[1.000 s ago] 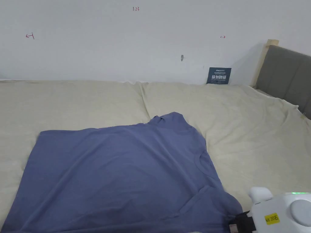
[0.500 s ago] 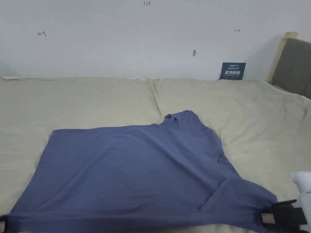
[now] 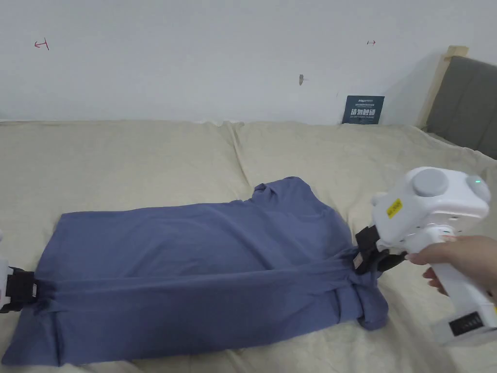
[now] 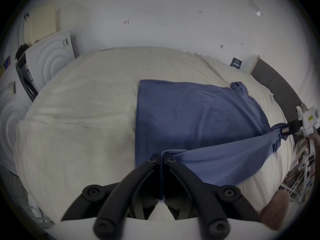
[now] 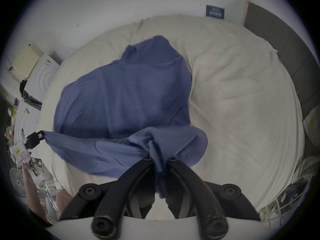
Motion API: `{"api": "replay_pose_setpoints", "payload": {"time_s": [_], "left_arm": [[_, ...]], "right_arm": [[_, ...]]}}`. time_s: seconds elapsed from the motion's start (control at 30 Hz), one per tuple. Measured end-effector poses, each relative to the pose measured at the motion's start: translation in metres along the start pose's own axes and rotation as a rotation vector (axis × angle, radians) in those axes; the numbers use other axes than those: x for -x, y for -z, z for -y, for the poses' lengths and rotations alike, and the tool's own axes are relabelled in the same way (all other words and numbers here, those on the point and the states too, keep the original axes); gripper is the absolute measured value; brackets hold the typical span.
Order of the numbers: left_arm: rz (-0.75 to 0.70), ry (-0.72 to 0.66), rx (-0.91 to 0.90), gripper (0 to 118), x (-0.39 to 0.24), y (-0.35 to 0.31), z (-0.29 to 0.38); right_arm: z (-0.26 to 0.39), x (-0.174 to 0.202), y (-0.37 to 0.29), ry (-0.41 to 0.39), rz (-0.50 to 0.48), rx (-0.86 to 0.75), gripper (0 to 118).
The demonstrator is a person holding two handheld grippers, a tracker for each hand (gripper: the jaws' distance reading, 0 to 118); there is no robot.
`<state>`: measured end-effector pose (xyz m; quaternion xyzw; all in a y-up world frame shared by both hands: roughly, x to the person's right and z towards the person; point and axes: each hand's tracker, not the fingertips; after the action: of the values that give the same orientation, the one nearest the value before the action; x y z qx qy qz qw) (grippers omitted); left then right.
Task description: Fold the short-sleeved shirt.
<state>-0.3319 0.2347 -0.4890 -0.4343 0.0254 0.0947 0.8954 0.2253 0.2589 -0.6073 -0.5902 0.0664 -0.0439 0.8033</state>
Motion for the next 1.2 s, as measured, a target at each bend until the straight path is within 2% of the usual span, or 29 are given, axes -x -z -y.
{"api": "replay_pose_setpoints", "payload": {"time_s": [0.13, 0.17, 0.2, 0.23, 0.27, 0.3, 0.33, 0.4, 0.5, 0.57, 0.6, 0.63, 0.67, 0.7, 0.73, 0.77, 0.8, 0.83, 0.9, 1.03, 1.1, 1.2], "left_arm": [[-0.007, -0.024, 0.031, 4, 0.002, 0.035, -0.012], [-0.013, -0.026, 0.028, 6, 0.003, 0.04, -0.013], [-0.024, -0.028, 0.02, 17, 0.004, 0.043, -0.012], [-0.04, -0.037, 0.015, 52, 0.005, 0.045, -0.011], [-0.037, -0.043, 0.015, 90, 0.007, 0.047, -0.01], [-0.046, -0.057, 0.006, 117, 0.009, 0.048, -0.007], [-0.052, -0.065, -0.065, 115, 0.015, 0.041, -0.005], [-0.018, -0.081, -0.033, 115, 0.02, 0.037, -0.004], [0.016, -0.061, -0.087, 115, 0.012, 0.003, 0.011], [0.007, -0.028, -0.125, 115, 0.004, -0.02, 0.024], [0.011, -0.02, -0.124, 115, 0.005, -0.026, 0.034], [0.024, 0.0, -0.128, 108, 0.003, -0.039, 0.043], [0.026, 0.011, -0.144, 94, 0.0, -0.05, 0.053], [0.024, 0.025, -0.178, 70, -0.003, -0.063, 0.064], [0.013, 0.037, -0.207, 21, -0.005, -0.075, 0.074], [-0.008, 0.042, -0.223, 0, -0.008, -0.086, 0.085], [-0.035, 0.036, -0.24, 0, -0.01, -0.095, 0.095], [-0.031, 0.028, -0.242, 0, -0.011, -0.105, 0.106], [0.018, 0.014, -0.252, 0, -0.01, -0.121, 0.116], [-0.048, 0.042, -0.285, 0, -0.01, -0.139, 0.112], [-0.065, 0.04, -0.21, 0, 0.001, -0.125, 0.093], [0.012, 0.008, -0.054, 0, 0.025, -0.081, 0.065]], "right_arm": [[-0.023, 0.006, 0.038, 0.028, 0.036, 0.019, 8], [-0.023, 0.006, 0.045, 0.029, 0.041, 0.015, 10], [-0.021, 0.005, 0.05, 0.041, 0.052, -0.003, 19], [-0.017, 0.002, 0.054, 0.069, 0.067, -0.049, 48], [-0.013, -0.001, 0.056, 0.091, 0.067, -0.086, 73], [-0.014, -0.008, 0.059, 0.112, 0.061, -0.149, 92], [-0.007, -0.012, 0.055, 0.124, 0.057, -0.206, 96], [0.005, -0.018, 0.044, 0.114, 0.03, -0.292, 96], [0.036, -0.018, 0.014, 0.107, 0.022, -0.385, 96], [0.06, -0.014, -0.009, 0.118, -0.042, -0.436, 96], [0.073, -0.013, -0.02, 0.112, -0.108, -0.466, 94], [0.088, -0.011, -0.031, 0.099, -0.172, -0.493, 88], [0.102, -0.006, -0.039, 0.081, -0.193, -0.528, 73], [0.119, 0.001, -0.049, 0.056, -0.188, -0.568, 47], [0.13, 0.006, -0.055, 0.035, -0.187, -0.597, 0], [0.143, 0.012, -0.059, 0.017, -0.176, -0.62, 0], [0.158, 0.016, -0.063, 0.03, -0.152, -0.645, 0], [0.177, 0.024, -0.068, 0.032, -0.167, -0.651, 0], [0.198, 0.027, -0.072, 0.065, -0.245, -0.665, 0], [0.211, 0.032, -0.078, 0.069, -0.224, -0.665, 0], [0.207, 0.033, -0.081, 0.042, -0.219, -0.665, 0], [0.208, 0.043, -0.081, -0.007, -0.216, -0.644, 0]]}}
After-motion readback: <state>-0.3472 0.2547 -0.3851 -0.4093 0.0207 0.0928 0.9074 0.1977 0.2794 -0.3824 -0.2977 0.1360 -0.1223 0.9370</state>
